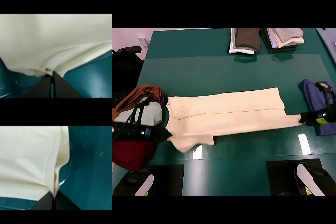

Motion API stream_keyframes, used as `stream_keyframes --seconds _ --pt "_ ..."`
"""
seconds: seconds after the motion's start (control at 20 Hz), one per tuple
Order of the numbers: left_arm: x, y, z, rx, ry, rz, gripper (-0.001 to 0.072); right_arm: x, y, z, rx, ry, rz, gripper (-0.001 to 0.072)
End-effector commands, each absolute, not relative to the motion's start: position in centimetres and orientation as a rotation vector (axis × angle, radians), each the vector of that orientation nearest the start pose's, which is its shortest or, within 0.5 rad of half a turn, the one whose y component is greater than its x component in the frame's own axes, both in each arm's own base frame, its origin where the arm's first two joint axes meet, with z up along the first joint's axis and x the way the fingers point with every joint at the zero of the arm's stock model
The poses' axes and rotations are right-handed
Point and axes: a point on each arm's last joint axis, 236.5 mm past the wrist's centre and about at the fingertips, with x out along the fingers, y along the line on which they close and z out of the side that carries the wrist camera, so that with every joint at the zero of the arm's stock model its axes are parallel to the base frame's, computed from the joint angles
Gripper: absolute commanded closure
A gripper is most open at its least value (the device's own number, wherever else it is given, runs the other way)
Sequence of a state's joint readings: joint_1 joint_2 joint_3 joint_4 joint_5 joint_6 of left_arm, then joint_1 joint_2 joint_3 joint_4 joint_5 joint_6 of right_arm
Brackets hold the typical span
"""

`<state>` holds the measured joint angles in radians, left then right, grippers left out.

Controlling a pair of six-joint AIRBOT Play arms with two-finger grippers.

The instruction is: Fold the shirts.

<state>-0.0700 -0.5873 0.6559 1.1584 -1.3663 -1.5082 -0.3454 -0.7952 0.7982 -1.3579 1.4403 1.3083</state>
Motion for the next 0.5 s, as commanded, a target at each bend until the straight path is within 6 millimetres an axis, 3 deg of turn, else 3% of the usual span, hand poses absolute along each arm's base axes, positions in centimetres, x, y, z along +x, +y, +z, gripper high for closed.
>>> stream_keyframes --seconds 0.0,0.2,0.45 --pt "24.7 -10.3 4.0 -0.194 1.198 -0.378 0.0687 25.8 -3.2 3.9 0.188 1.326 0.062 0.0700" --pt "32.6 -10.3 2.6 -0.165 1.181 -0.365 0.0686 32.6 -2.4 3.1 0.156 1.317 0.105 0.0700" --pt "39.8 -10.3 0.8 -0.158 1.152 -0.344 0.0685 38.8 0.4 0.3 0.196 1.376 0.181 0.0699"
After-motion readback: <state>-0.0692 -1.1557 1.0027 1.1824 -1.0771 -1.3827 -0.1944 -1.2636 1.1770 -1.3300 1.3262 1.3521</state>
